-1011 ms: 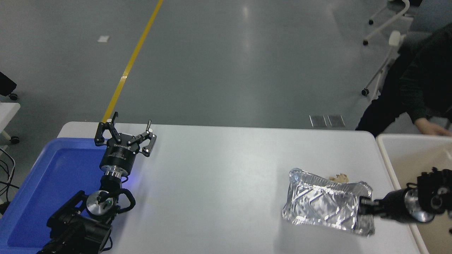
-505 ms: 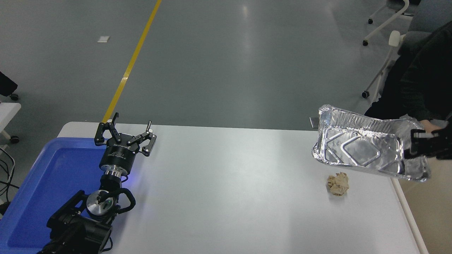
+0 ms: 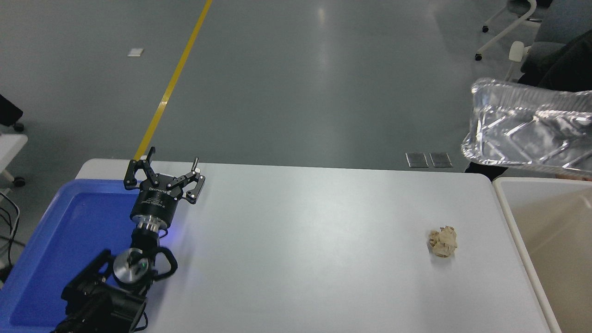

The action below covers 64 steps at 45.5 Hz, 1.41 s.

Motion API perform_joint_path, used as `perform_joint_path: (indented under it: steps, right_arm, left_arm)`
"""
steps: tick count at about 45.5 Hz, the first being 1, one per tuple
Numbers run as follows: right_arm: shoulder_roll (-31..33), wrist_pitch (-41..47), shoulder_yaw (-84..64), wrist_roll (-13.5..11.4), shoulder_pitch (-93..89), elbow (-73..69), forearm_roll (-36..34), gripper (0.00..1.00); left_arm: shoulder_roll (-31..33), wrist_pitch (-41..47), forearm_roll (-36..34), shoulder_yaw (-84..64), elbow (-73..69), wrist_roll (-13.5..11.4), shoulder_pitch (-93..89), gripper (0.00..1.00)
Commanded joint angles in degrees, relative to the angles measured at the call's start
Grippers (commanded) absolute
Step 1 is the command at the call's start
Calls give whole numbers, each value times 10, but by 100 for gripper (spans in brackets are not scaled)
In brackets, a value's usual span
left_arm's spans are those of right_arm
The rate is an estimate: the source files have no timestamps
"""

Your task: Pick up foil plate and place in dustbin

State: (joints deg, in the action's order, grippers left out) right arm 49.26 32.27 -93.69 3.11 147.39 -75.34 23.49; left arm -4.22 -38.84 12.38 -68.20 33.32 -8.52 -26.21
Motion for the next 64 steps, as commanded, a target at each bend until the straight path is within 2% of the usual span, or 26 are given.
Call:
perform_joint_path:
  steps: [1,11,23,27,34,40,44,53,64]
  right_arm:
    - [93,-126,10,-1,-143,160,-58,0]
    - [176,-266,173,-1,-400,243,-176,0]
    - [161,-403,515,-1,-809,287,-280,0]
    - [124,-438,640,-1,-923,326,-283,0]
    - [20,-462,801,0,-1096,468,-283,0]
    - [-132,-444,867,-1,-1171,675,-279,0]
    - [-196,-441,876,-1,-1188,742,-284,0]
    - [-255,-448,936,-1,-1212,747,-283,0]
    - [-294,-451,962,0,-1233,748,-283,0]
  left_arm:
    - [0,0,0,0,0,0,-1,99]
    - [0,0,0,0,0,0,0,99]
    - [0,0,0,-1,0,0,0,99]
    - [0,0,0,-1,0,0,0,99]
    - [0,0,0,-1,0,0,0,99]
    - [0,0,1,-1,0,0,-1,99]
    - [0,0,1,-1,0,0,-1,99]
    - [0,0,1,-1,-1,0,0,99]
    - [0,0,1,-1,0,0,-1,99]
